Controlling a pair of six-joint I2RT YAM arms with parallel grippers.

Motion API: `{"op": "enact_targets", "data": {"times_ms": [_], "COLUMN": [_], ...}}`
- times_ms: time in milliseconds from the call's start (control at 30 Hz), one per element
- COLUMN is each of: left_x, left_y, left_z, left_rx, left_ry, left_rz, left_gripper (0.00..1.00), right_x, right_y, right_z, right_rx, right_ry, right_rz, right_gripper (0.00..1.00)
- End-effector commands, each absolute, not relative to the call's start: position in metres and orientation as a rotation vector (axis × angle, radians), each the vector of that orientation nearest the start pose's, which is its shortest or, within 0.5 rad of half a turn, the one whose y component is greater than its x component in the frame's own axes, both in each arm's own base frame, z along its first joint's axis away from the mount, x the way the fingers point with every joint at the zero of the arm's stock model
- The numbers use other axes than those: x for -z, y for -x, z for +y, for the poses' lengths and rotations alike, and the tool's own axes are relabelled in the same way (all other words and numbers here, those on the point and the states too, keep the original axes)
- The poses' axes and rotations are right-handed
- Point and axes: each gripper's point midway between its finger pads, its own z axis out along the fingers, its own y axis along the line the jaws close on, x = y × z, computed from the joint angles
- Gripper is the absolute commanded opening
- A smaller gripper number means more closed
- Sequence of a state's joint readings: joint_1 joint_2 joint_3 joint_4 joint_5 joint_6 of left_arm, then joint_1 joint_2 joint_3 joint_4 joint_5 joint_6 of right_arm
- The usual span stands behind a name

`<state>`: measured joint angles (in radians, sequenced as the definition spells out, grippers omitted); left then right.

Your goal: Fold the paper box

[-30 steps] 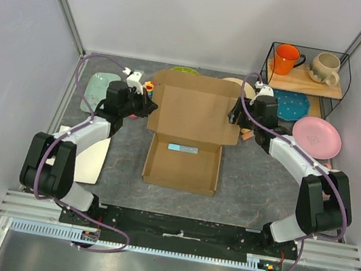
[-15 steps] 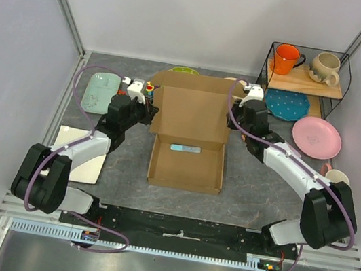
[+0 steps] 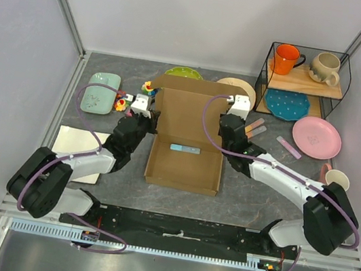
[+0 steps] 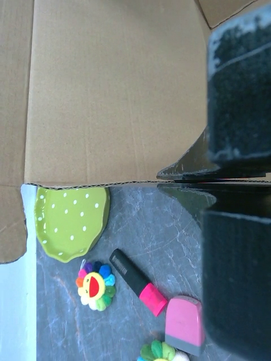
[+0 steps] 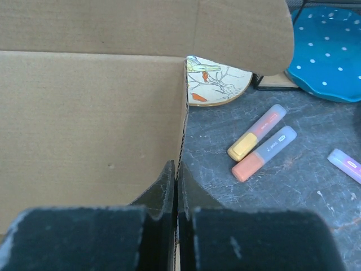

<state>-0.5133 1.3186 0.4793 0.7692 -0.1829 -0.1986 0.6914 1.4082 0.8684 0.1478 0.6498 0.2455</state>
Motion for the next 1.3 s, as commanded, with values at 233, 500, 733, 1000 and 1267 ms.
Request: {"op": "enact_targets", "data": {"times_ms": [233, 500, 733, 1000, 1267], "left_x": [-0.191, -0.175, -0.176, -0.189, -0.222], "left_y": [-0.353, -0.34, -0.328, -0.327, -0.313], "left_z": [-0.202, -0.21, -0.221, -0.209, -0.174], "left_rx": [0.438, 0.549, 0.575, 0.485, 0.368], "left_ry": [-0.089, -0.013, -0.03, -0.061, -0.052], "left_rz": [1.53, 1.56, 1.558, 1.581, 1.55], "left_gripper": [0.03, 0.07, 0.11, 0.36, 0.54], "right_x": [-0.137, -0.125, -0.11, -0.116, -0.119], "right_y": [-0.345, -0.33, -0.319, -0.317, -0.315], "right_z": [0.216, 0.221, 0.23, 0.222, 0.216], "right_rx": [0.103, 0.116, 0.136, 0.164, 0.183], "right_ry": [0.02, -0.085, -0.079, -0.08, -0.063], "right_rz": [1.934, 1.894, 1.909, 1.892, 1.886], "right_gripper": [0.0, 0.0, 0.0, 0.0, 0.0]}}
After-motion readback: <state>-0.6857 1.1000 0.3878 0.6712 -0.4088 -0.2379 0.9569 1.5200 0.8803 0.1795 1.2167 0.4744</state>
